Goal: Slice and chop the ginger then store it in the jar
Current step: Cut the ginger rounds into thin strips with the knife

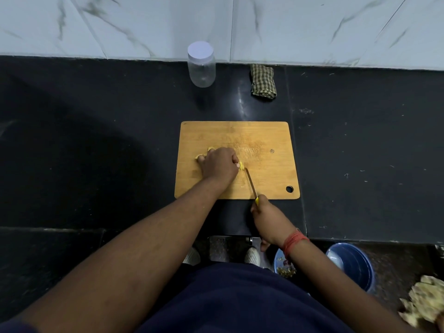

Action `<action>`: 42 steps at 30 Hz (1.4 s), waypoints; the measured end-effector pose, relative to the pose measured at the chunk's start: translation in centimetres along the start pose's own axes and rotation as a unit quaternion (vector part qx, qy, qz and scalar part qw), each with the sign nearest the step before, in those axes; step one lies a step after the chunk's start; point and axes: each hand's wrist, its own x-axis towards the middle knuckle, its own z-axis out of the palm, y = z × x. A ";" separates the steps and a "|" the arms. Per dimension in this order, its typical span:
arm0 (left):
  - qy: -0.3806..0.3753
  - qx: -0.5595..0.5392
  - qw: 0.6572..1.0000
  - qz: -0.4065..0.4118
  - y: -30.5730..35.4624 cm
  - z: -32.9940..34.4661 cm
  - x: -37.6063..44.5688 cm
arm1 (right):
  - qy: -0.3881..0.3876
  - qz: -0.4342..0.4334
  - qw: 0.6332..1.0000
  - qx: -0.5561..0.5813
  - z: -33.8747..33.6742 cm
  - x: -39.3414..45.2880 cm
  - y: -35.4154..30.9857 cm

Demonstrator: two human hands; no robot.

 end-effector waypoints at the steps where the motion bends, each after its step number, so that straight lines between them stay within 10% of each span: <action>1: -0.001 0.000 1.000 -0.001 0.0 0.0 0.0 | 0.011 -0.001 1.000 -0.013 -0.3 0.1 -0.4; 42: -0.009 -0.012 0.999 -0.048 0.2 -0.1 0.3 | -0.056 -0.007 0.998 -0.034 -0.6 3.0 -2.7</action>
